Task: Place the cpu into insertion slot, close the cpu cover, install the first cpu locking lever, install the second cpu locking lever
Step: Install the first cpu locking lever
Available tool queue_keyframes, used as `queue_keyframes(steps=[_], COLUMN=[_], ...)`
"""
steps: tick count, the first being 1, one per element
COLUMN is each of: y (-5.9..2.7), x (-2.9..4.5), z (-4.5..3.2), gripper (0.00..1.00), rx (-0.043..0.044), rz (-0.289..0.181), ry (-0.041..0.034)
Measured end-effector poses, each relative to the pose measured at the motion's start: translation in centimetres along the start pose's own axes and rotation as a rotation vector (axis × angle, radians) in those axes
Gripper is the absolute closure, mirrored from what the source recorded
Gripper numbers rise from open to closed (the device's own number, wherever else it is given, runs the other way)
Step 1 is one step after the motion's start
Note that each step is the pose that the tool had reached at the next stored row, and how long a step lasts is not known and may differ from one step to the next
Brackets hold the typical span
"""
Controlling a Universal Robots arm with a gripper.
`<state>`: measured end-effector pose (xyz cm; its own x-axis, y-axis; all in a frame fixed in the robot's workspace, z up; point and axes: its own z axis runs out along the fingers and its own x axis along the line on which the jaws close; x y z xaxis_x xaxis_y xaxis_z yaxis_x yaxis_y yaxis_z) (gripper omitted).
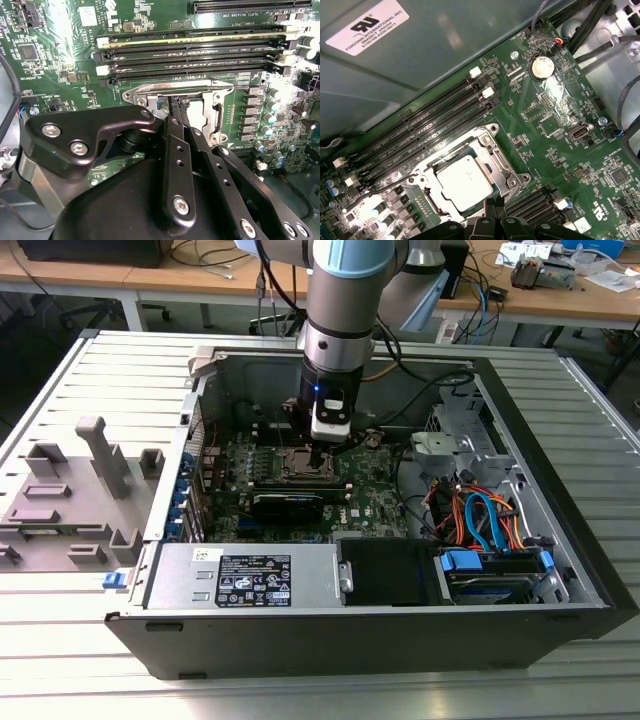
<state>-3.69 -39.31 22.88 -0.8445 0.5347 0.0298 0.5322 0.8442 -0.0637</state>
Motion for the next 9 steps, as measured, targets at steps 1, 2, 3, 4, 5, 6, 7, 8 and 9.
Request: queue_keyframes(steps=[1, 2, 3, 4, 5, 6, 7, 8, 9], y=[0.00, 0.00, 0.00, 0.00, 0.00, 0.00, 0.00, 0.00, 0.00], x=[0.00, 0.00, 0.00, 0.00, 0.00, 0.00, 0.00, 0.00, 0.00], z=[0.00, 0.00, 0.00, 0.00, 0.00, 0.00, 0.00, 0.00, 0.00], gripper=[0.89, 0.89, 0.89, 0.89, 0.89, 0.89, 0.89, 0.89, 0.89], rx=[-0.0001, -0.0002, -0.0002, -0.0003, -0.0004, -0.0005, -0.0006, -0.0006, -0.0007], rz=[-0.003, -0.006, -0.009, -0.012, -0.014, -0.016, -0.022, -0.024, -0.027], ry=[-0.0001, -0.0001, -0.0002, -0.0003, -0.0003, -0.0005, -0.0006, -0.0007, -0.0007])
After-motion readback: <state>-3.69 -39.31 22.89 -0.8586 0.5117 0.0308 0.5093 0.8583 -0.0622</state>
